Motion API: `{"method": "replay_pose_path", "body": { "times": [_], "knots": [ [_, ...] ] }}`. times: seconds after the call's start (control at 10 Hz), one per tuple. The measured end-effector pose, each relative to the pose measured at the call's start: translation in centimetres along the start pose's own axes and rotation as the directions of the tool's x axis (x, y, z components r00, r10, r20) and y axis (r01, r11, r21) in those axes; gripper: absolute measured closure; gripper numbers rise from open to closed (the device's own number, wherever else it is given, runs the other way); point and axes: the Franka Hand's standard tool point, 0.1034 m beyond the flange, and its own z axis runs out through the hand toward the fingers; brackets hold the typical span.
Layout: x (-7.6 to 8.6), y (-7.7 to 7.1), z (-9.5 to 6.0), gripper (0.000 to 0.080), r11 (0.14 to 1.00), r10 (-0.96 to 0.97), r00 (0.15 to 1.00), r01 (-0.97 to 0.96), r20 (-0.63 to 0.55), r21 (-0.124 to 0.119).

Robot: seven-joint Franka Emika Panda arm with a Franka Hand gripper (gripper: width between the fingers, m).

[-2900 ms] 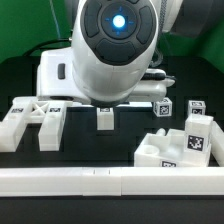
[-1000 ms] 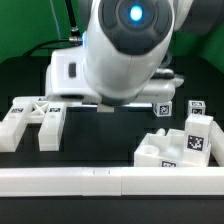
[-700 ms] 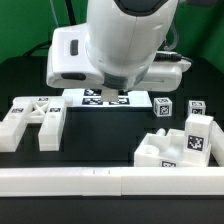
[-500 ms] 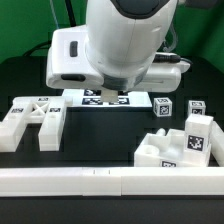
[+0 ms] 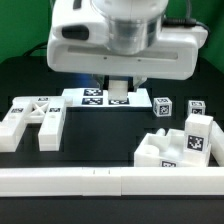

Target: Assemble chair

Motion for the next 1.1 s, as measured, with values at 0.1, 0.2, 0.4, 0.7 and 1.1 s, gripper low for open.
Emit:
{"method": "replay_pose_path", "body": {
  "times": [0.1, 0.2, 0.4, 0.7, 1.1],
  "knots": [
    [1.1, -0.1, -0.1, 0.0509, 1.0, -0.006, 0.994, 0.006, -0.112, 0.003],
    [1.2, -0.2, -0.1, 0.0509, 1.0, -0.007, 0.98, 0.009, -0.197, 0.008],
    [1.6, -0.3, -0.3, 0.0509, 1.0, -0.006, 0.941, 0.011, -0.338, 0.014],
    [2.4, -1.6, -2.9, 0.0509, 1.0, -0.001, 0.85, 0.018, -0.527, 0.026],
    [3.5, -1.9, -4.6, 0.0509, 0.999, -0.003, 0.675, 0.028, -0.738, 0.022]
  ]
}}
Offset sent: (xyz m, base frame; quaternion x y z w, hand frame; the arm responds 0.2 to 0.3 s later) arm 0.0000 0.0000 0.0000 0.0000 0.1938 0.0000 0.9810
